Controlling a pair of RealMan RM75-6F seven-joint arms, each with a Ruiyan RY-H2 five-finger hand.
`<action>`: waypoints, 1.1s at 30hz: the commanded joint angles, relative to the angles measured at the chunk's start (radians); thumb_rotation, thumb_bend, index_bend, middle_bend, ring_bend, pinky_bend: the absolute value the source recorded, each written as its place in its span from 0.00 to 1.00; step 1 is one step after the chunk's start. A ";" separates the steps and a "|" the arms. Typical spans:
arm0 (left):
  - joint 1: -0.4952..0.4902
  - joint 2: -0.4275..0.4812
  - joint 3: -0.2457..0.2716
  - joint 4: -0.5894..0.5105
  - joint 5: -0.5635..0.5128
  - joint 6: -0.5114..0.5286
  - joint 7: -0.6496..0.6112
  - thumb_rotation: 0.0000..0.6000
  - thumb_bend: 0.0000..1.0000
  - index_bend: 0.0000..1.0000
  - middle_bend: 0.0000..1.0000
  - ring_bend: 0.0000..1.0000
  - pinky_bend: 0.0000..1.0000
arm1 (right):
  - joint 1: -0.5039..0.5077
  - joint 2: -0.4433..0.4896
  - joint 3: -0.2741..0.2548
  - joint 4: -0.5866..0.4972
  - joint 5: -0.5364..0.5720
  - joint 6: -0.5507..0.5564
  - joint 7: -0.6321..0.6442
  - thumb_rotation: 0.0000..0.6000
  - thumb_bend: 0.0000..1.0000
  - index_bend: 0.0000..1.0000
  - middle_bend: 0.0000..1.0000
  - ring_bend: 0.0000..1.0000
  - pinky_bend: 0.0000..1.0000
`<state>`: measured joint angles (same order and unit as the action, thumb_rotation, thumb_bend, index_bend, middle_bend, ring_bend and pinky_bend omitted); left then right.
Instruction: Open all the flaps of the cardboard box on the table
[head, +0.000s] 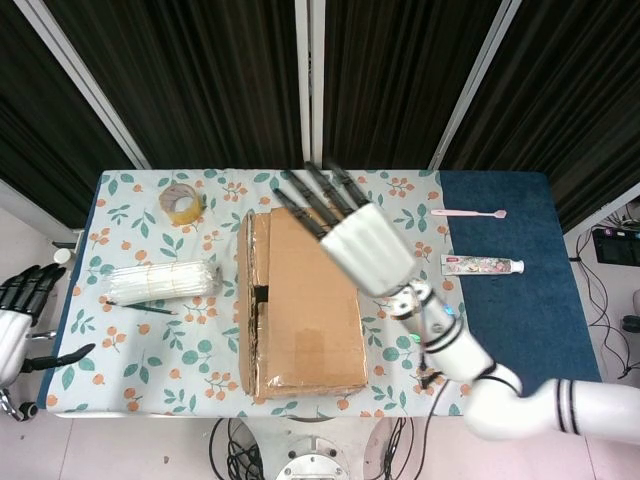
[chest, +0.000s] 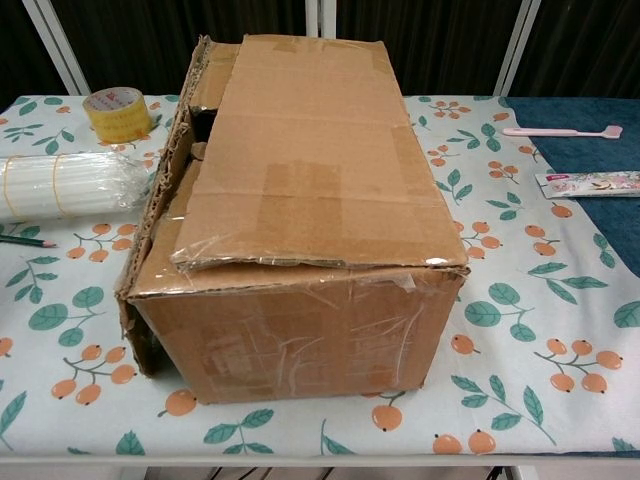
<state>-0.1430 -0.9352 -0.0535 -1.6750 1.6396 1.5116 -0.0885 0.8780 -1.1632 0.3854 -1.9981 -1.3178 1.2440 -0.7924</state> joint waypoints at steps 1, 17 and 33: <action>-0.058 -0.003 -0.009 -0.036 0.040 -0.057 0.016 0.39 0.05 0.08 0.09 0.07 0.15 | -0.224 0.222 -0.072 -0.091 -0.096 0.152 0.178 1.00 0.20 0.00 0.00 0.00 0.00; -0.332 -0.252 -0.062 -0.014 0.288 -0.188 0.159 1.00 0.05 0.02 0.07 0.07 0.15 | -0.577 0.404 -0.192 0.071 -0.181 0.387 0.622 1.00 0.20 0.00 0.00 0.00 0.00; -0.512 -0.444 -0.094 0.098 0.274 -0.261 0.127 1.00 0.05 0.00 0.03 0.07 0.15 | -0.615 0.368 -0.180 0.121 -0.198 0.391 0.639 1.00 0.20 0.00 0.00 0.00 0.00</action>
<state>-0.6486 -1.3727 -0.1493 -1.5851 1.9179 1.2535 0.0380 0.2642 -0.7942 0.2051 -1.8778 -1.5155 1.6347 -0.1527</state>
